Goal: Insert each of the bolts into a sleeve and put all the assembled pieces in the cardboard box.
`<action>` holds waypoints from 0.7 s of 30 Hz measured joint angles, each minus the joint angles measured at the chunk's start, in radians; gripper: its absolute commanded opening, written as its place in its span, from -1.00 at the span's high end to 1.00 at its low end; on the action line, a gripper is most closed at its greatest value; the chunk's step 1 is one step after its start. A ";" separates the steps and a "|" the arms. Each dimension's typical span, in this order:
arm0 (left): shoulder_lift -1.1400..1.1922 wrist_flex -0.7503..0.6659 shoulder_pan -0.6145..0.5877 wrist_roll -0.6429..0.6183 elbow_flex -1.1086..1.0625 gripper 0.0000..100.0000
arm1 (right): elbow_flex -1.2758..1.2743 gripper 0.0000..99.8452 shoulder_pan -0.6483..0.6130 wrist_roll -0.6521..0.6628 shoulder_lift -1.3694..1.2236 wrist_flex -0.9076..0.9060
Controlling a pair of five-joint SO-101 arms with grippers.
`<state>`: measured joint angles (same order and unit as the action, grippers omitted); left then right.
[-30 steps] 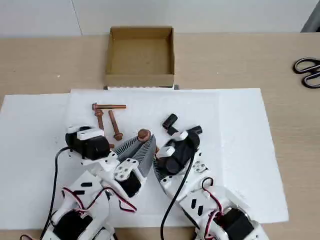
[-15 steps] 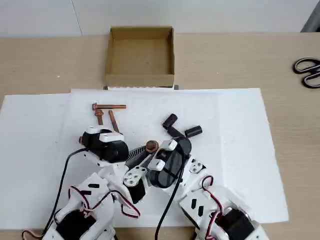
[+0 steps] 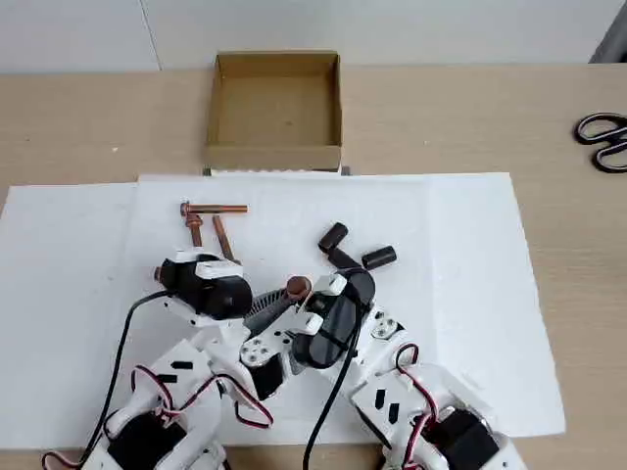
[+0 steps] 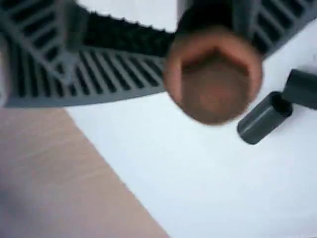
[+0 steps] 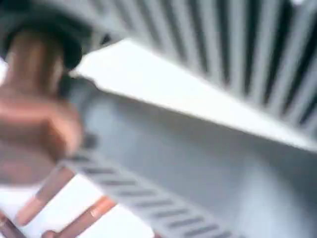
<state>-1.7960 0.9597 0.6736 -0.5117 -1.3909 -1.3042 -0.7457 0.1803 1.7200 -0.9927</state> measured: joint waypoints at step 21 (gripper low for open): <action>0.008 0.046 -0.199 0.143 0.086 0.75 | -0.068 1.00 -0.002 0.002 0.000 0.002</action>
<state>-1.7883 1.0058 0.4741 -0.3690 -1.3050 -1.3717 -0.7472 0.1818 1.7200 -0.9912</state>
